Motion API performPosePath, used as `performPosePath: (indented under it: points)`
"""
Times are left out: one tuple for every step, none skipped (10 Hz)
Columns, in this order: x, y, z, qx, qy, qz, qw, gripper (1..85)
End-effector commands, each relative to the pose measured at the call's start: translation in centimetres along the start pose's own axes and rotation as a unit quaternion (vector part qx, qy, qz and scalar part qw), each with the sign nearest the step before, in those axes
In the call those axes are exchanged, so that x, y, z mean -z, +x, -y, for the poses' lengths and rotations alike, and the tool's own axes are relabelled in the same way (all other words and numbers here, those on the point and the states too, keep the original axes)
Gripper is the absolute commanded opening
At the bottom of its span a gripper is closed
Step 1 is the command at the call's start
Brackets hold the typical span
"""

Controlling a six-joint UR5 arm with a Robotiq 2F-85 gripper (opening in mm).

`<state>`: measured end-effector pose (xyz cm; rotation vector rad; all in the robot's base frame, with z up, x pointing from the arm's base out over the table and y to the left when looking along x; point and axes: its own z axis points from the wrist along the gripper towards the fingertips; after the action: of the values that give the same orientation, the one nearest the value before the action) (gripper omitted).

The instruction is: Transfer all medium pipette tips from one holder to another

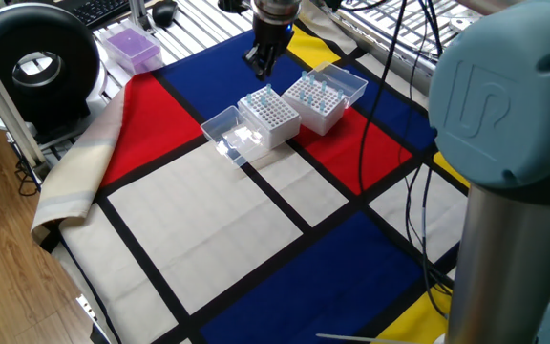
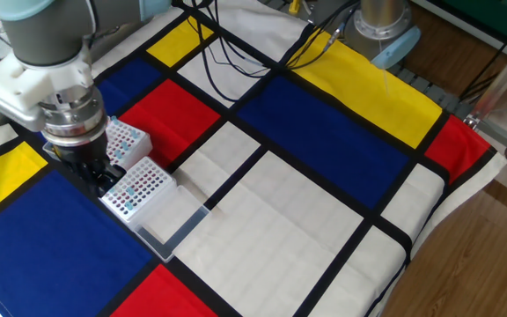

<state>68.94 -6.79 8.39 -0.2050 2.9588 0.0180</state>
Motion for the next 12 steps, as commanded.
performPosePath:
  points:
    - [-0.4,0.3,-0.3,-0.007,-0.003,0.008,0.9999,24.7]
    - [-0.5,0.4,-0.2,-0.006,-0.003,0.008,0.9999,24.7]
    - [-0.6,0.5,-0.2,-0.006,-0.004,0.01,0.9999,24.7]
    - [-0.8,0.7,-0.2,-0.007,-0.002,0.01,0.9999,24.7]
    - [-0.9,0.9,-0.2,-0.007,-0.001,0.011,0.9999,24.7]
    - [-0.9,1.0,-0.2,-0.008,-0.002,0.011,0.9999,24.7]
    - [-0.8,1.0,-0.2,-0.008,-0.002,0.011,0.9999,24.7]
    - [-0.8,1.3,-0.1,-0.008,-0.002,0.01,0.9999,24.3]
    - [-0.8,1.5,-0.1,-0.007,-0.003,0.01,0.9999,24.3]
    - [-0.8,1.6,-0.1,-0.007,-0.003,0.01,0.9999,24.3]
    - [-0.8,1.7,-0.1,-0.007,-0.002,0.009,0.9999,24.3]
    - [-0.9,1.8,-0.1,-0.007,-0.003,0.01,0.9999,24.3]
